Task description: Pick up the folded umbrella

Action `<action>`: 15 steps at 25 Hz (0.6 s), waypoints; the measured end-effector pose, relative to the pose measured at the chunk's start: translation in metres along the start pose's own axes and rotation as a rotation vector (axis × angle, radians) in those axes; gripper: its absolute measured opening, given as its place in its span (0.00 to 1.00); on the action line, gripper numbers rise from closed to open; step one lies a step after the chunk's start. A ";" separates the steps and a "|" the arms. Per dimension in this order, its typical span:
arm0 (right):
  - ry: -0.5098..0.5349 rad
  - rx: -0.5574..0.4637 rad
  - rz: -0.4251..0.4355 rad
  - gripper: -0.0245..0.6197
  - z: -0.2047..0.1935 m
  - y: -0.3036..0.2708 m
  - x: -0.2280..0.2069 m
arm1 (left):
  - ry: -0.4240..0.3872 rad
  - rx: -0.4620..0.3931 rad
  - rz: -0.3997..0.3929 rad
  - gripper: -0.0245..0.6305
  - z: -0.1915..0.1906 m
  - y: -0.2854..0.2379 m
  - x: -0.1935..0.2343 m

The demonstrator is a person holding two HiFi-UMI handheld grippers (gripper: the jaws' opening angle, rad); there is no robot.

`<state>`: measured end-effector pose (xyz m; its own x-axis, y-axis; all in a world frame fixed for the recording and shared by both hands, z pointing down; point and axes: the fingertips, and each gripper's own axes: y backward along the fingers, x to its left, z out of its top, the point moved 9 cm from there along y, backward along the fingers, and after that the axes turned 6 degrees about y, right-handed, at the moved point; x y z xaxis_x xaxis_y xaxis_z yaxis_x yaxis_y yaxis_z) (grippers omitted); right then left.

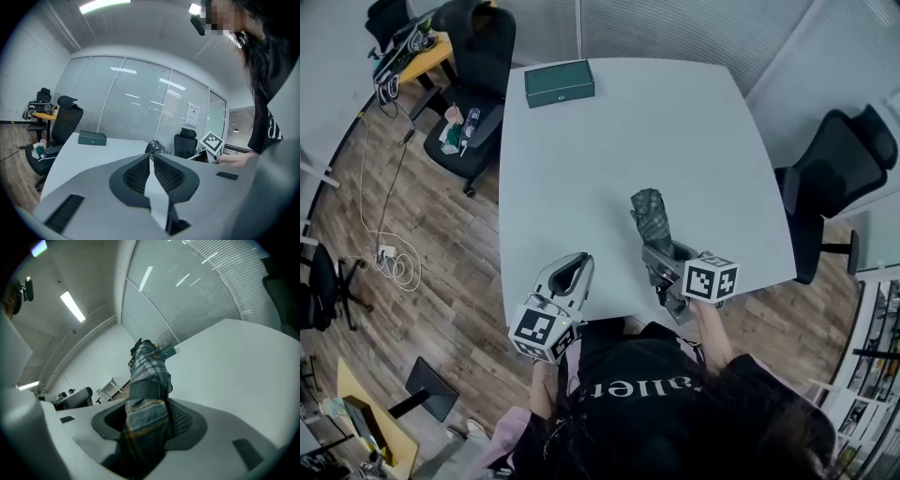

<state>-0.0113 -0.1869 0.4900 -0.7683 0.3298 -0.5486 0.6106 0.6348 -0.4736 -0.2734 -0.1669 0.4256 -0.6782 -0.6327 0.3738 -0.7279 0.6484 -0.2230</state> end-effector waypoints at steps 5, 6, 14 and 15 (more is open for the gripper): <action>-0.007 -0.023 0.011 0.39 -0.005 0.030 0.003 | -0.023 0.001 -0.026 0.10 -0.001 -0.008 -0.025; -0.006 -0.024 0.012 0.39 -0.008 0.035 0.002 | -0.025 0.001 -0.029 0.10 -0.002 -0.009 -0.031; 0.010 -0.038 0.026 0.39 -0.032 0.093 -0.004 | -0.049 0.016 -0.048 0.10 -0.020 -0.016 -0.094; 0.013 -0.040 0.028 0.39 -0.035 0.101 -0.005 | -0.052 0.018 -0.053 0.10 -0.022 -0.016 -0.103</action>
<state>0.0468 -0.0999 0.4691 -0.7536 0.3569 -0.5520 0.6240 0.6522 -0.4303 -0.1897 -0.1025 0.4105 -0.6423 -0.6877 0.3383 -0.7646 0.6057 -0.2204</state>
